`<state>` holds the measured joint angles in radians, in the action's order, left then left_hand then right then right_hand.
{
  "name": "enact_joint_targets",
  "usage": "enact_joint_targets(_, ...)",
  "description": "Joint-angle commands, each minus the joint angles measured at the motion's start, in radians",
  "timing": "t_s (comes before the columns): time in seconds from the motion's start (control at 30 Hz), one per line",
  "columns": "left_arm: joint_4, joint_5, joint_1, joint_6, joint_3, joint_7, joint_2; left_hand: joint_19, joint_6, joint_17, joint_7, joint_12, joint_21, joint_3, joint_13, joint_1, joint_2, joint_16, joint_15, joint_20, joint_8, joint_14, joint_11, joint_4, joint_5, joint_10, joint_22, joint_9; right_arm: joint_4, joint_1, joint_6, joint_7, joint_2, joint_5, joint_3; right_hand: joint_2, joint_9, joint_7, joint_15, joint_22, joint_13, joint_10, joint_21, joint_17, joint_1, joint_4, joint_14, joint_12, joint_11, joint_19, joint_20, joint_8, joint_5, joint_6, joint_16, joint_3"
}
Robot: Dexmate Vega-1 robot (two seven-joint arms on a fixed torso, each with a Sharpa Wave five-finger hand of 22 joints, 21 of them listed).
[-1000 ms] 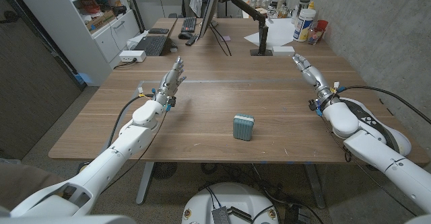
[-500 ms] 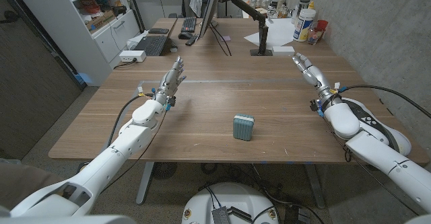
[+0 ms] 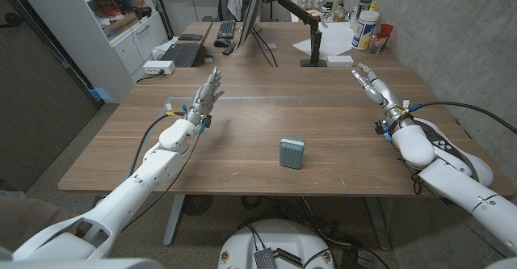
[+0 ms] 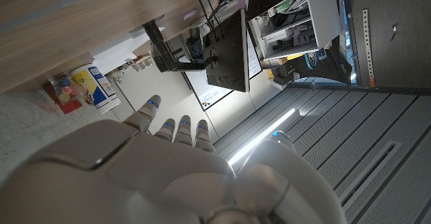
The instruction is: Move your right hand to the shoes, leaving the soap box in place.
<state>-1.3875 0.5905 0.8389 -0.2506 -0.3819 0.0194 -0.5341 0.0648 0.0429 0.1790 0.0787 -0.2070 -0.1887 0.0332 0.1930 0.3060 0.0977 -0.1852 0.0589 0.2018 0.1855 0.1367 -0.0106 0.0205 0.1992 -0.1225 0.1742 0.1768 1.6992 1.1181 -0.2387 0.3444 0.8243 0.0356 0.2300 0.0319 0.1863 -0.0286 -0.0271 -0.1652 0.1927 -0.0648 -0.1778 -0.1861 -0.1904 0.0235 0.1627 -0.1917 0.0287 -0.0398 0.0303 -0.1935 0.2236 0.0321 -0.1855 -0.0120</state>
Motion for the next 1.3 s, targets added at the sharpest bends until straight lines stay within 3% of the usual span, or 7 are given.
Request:
enact_joint_targets(0.03,-0.007,-0.003,0.001,-0.001,0.001,0.01,0.003,0.004,0.023,0.005,-0.003,-0.004,-0.004,0.004,0.002,0.007,0.002,-0.002,0.002,-0.001,-0.005,0.01,-0.005,-0.004,-0.003,-0.007,0.003,0.004,0.036,0.034,0.033,0.027,0.025,-0.05,-0.025,0.002,0.003,-0.009,-0.002,-0.003,0.002,-0.009,-0.002,-0.003,-0.011,-0.003,0.01,-0.004,-0.004,0.003,0.001,-0.008,-0.005,-0.005,-0.003,0.0)
enact_joint_targets(0.6,-0.024,-0.005,0.006,0.009,0.003,0.011,-0.008,0.004,0.025,0.005,-0.006,-0.003,-0.004,0.003,0.002,0.007,0.003,-0.002,0.003,-0.003,-0.002,0.011,-0.005,-0.005,-0.003,-0.01,0.003,0.004,0.072,0.077,0.076,0.031,0.057,-0.085,-0.059,0.004,0.003,-0.01,-0.003,-0.002,0.002,-0.008,-0.003,-0.002,-0.014,-0.006,0.011,-0.005,-0.003,0.004,0.003,-0.008,-0.007,-0.009,-0.004,0.001)
enact_joint_targets(1.3,0.009,-0.006,-0.007,0.004,-0.005,0.0,0.003,0.005,0.017,0.005,-0.008,-0.005,-0.005,0.003,0.003,0.007,0.003,-0.003,0.003,-0.004,0.002,0.012,-0.004,-0.006,-0.003,-0.006,0.003,0.003,0.107,0.103,0.145,0.014,0.113,-0.134,-0.087,0.008,0.004,-0.011,-0.004,-0.002,0.002,-0.008,-0.005,-0.002,-0.019,-0.01,0.011,-0.006,-0.005,0.004,0.006,-0.007,-0.009,-0.01,-0.005,0.003)
